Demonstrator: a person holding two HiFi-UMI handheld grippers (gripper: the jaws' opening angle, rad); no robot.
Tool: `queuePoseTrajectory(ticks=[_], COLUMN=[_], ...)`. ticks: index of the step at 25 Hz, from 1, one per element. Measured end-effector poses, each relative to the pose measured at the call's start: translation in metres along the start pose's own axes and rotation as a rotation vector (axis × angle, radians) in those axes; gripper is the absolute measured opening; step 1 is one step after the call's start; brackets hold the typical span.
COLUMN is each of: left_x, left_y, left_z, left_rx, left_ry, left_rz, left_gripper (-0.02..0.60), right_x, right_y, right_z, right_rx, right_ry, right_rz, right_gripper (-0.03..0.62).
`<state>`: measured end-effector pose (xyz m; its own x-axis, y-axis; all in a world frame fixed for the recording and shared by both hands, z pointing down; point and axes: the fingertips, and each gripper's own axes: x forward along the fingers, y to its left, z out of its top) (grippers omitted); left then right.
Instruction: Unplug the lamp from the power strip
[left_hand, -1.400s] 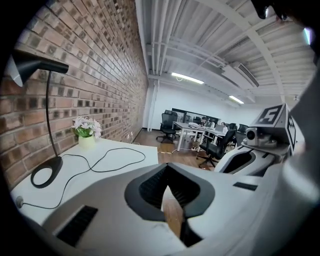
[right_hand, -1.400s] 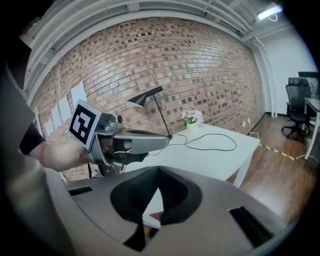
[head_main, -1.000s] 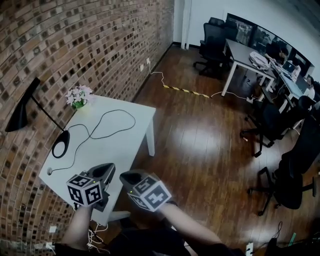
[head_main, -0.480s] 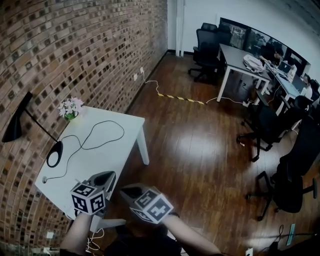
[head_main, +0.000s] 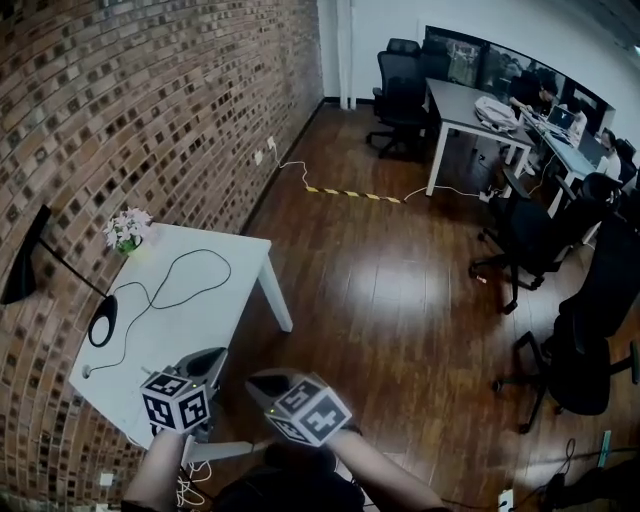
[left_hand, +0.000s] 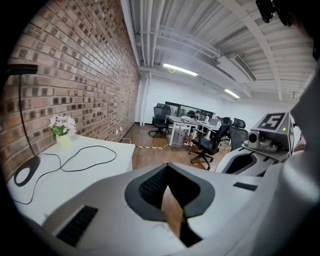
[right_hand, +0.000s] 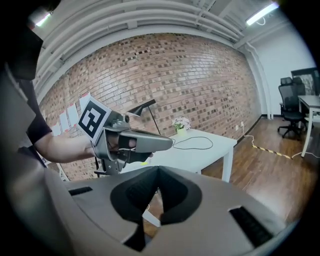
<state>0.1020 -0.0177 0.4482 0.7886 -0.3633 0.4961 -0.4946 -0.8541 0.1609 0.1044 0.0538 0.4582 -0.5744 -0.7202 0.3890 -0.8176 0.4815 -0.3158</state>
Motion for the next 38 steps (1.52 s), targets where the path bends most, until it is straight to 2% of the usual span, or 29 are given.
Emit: queuePoseTrajectory(ticks=[8,13,21,28,31,38], left_x=[0.026,0.043,0.077,0.099,0.11,0.124], left_y=[-0.014,-0.02,-0.007,0.011,0.019,0.048], left_z=[0.007,0.014,0.039,0.056,0.058,0.061], left_rx=[0.008,0.012,0.027,-0.038,-0.033,-0.082], left_ry=[0.005,0.015,0.004,-0.005,-0.001,-0.017], left_rz=[-0.052,-0.156,-0.222,-0.333,-0.359,-0.381], left_gripper=[0.0,0.0,0.0,0.0,0.0,0.0], right_x=[-0.017,-0.021,-0.004,0.02,0.033,0.056], right_y=[-0.025,-0.045,-0.076,-0.1,-0.105,-0.118], right_z=[0.0,0.009,0.035,0.053,0.054,0.063], right_rx=[0.011,0.006,-0.013,0.002,0.022,0.023], right_ry=[0.006,0.014,0.046,0.07,0.087,0.141], right_rz=[-0.07,-0.124,-0.163,-0.191,-0.191,-0.223], right_gripper=[0.0,0.0,0.0,0.0,0.0,0.0])
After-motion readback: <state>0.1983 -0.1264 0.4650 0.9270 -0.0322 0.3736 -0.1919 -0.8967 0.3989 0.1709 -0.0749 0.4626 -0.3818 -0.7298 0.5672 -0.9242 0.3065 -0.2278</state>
